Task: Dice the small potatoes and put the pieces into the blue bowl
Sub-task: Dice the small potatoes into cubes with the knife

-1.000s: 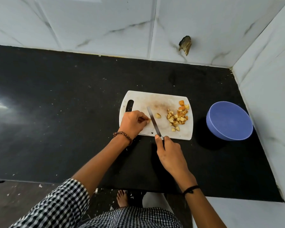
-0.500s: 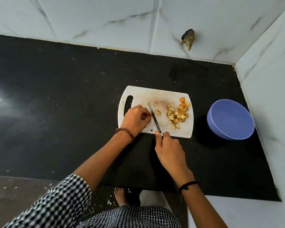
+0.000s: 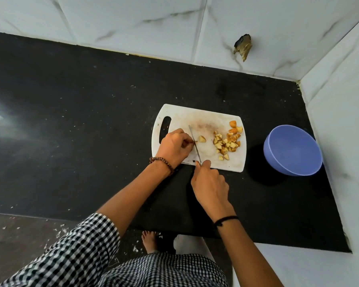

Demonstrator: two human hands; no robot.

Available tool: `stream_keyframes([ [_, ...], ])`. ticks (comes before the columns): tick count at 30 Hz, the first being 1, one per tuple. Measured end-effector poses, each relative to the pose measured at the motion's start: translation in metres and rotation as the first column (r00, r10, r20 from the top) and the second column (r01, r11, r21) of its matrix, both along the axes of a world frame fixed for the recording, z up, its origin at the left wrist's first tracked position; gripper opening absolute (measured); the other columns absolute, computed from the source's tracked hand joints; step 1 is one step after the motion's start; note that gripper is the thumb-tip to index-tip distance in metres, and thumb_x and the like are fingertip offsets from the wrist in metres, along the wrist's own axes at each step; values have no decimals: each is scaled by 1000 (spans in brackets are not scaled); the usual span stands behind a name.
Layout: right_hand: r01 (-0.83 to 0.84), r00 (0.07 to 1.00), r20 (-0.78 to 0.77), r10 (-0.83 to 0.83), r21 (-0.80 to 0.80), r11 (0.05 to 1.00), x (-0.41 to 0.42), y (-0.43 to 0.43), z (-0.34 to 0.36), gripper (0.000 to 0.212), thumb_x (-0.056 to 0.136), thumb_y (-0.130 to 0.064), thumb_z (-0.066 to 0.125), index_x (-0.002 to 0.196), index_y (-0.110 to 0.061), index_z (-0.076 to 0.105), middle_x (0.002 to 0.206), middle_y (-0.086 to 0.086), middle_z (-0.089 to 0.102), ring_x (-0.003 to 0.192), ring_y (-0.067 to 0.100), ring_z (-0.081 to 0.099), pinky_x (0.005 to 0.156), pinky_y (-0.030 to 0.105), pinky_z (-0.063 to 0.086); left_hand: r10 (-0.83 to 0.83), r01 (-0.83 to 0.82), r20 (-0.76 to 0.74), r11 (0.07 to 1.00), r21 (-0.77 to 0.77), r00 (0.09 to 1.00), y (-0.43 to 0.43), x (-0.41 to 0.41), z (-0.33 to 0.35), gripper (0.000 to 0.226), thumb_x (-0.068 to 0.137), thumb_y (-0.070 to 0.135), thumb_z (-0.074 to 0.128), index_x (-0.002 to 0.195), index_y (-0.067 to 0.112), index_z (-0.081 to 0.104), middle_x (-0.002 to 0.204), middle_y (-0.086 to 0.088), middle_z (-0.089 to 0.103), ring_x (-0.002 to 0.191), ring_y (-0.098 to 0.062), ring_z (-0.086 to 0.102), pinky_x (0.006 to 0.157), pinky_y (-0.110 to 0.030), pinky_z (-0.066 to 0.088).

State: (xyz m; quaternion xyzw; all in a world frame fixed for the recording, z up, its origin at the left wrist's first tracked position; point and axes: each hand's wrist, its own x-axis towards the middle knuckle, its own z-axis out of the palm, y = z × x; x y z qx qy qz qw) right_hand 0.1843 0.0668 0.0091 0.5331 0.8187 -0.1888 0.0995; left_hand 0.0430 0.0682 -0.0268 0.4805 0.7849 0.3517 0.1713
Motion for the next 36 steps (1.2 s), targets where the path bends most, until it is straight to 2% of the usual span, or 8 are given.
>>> stream_keyframes([
  [6,4,1000,-8,-5,-78,997,14,-6,3,42,109,-44,22,119,-11,46,112,14,62,104,35,61,74,42,42,27,-26,31,999,-27,999,1,0,1,10,86,16,68,91,10,73,93,-2,64,82,-14,61,79,-30,55],
  [10,12,1000,-3,-13,-97,995,29,-15,5,40,108,-45,22,114,-14,46,106,10,61,97,30,62,77,42,50,35,-34,42,999,-25,999,1,-1,3,9,85,15,68,90,9,73,92,-3,64,81,-14,61,79,-30,55],
  [19,59,998,-11,-62,-167,984,63,-29,5,40,106,-51,21,106,-20,47,94,3,59,84,18,61,73,37,51,20,-15,71,998,-68,997,-1,-3,8,10,85,15,69,93,11,73,93,-1,67,84,-11,62,83,-27,55],
  [25,142,972,-170,-165,-138,980,62,-28,9,43,105,-53,25,99,-21,52,83,2,61,74,16,61,63,34,50,-5,16,160,997,-72,987,-10,-4,10,14,86,6,66,95,13,75,99,2,65,87,-5,58,85,-13,47],
  [28,110,973,-193,-128,-104,989,51,-26,11,45,105,-54,24,103,-19,52,89,3,61,82,21,63,71,41,54,79,-70,207,996,-47,975,-15,-6,9,18,88,4,62,98,13,74,103,2,67,90,-4,59,85,-11,45],
  [30,73,981,-173,-90,-105,992,38,-25,12,45,106,-52,23,107,-18,52,91,1,58,86,21,61,74,40,52,116,-113,211,993,-26,971,-17,-8,10,18,88,4,61,100,12,72,103,1,68,91,-5,60,85,-12,45],
  [33,57,985,-155,-74,-113,992,22,-26,7,45,107,-51,24,108,-16,52,90,0,55,87,21,59,73,38,48,122,-124,172,992,1,977,-18,-10,12,17,88,4,62,102,10,70,104,-1,68,90,-7,60,85,-15,48],
  [36,101,981,-155,-117,-110,989,26,-28,1,46,106,-51,24,108,-15,52,101,6,60,92,25,61,75,40,49,100,-103,96,994,21,990,-16,-15,11,17,88,5,61,100,13,70,105,0,67,89,-8,62,85,-19,51],
])
